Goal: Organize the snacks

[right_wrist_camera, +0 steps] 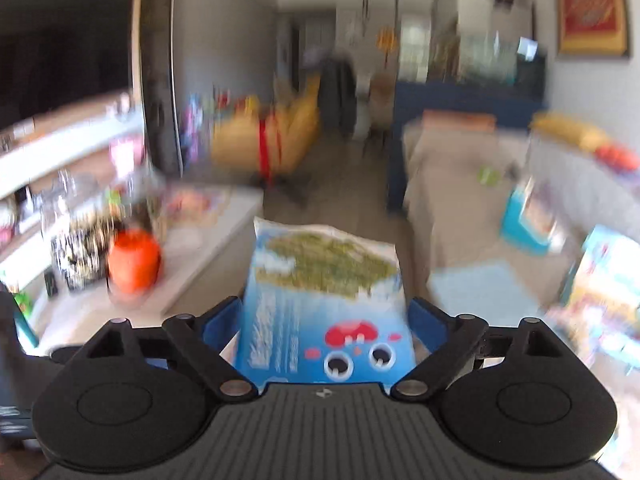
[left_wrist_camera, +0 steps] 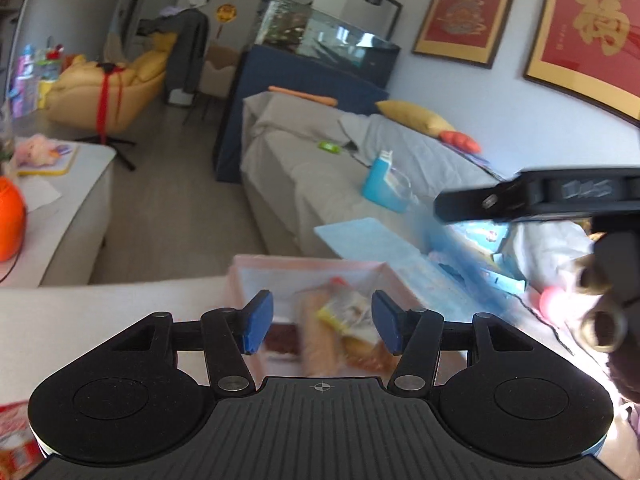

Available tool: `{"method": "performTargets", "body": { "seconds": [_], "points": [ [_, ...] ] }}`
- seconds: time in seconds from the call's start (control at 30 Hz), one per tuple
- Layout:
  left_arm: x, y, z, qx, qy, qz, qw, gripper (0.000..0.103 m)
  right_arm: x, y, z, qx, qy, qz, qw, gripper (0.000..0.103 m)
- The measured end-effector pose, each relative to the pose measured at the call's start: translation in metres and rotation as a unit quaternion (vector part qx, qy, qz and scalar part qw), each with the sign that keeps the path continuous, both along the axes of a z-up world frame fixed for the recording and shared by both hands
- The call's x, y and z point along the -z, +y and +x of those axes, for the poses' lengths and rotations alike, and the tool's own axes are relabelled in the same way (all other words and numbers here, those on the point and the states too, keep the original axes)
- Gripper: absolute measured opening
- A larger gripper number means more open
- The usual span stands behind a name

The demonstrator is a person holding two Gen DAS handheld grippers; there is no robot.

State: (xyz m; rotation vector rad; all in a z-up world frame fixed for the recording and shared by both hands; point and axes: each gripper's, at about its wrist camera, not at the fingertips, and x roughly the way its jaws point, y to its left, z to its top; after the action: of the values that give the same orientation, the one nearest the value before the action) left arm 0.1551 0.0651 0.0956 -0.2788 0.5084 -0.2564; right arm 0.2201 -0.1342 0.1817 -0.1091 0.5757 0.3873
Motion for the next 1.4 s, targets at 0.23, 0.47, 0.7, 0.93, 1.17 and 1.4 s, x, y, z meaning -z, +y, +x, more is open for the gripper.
{"method": "performTargets", "body": {
  "seconds": [0.23,0.47,0.7,0.93,1.17,1.4],
  "points": [
    [0.009,0.052,-0.064,-0.038,0.011,-0.007,0.9992,0.060,0.044,-0.007,0.010,-0.001,0.057,0.022,0.998,0.090],
    [0.015,0.087,-0.125,-0.115,0.015,0.029,0.9928,0.060,0.075,-0.016,-0.038,-0.022,0.086,0.018,0.996,0.090],
    [0.024,0.141,-0.181,-0.232,0.055,-0.005,0.9713,0.060,0.129,0.007,-0.096,-0.078,0.114,0.004,0.990,0.090],
    [0.056,0.142,-0.198,-0.228,0.107,-0.039,0.9670,0.060,0.188,0.028,-0.132,-0.086,0.129,-0.004,0.988,0.091],
    [0.064,0.096,-0.168,-0.159,0.105,-0.004,0.9816,0.061,0.198,0.032,-0.154,-0.082,0.067,-0.038,0.994,0.091],
    [0.073,0.055,-0.152,-0.075,0.103,0.019,0.9917,0.061,0.198,0.029,-0.153,-0.081,0.068,-0.032,0.994,0.092]
  ]
}}
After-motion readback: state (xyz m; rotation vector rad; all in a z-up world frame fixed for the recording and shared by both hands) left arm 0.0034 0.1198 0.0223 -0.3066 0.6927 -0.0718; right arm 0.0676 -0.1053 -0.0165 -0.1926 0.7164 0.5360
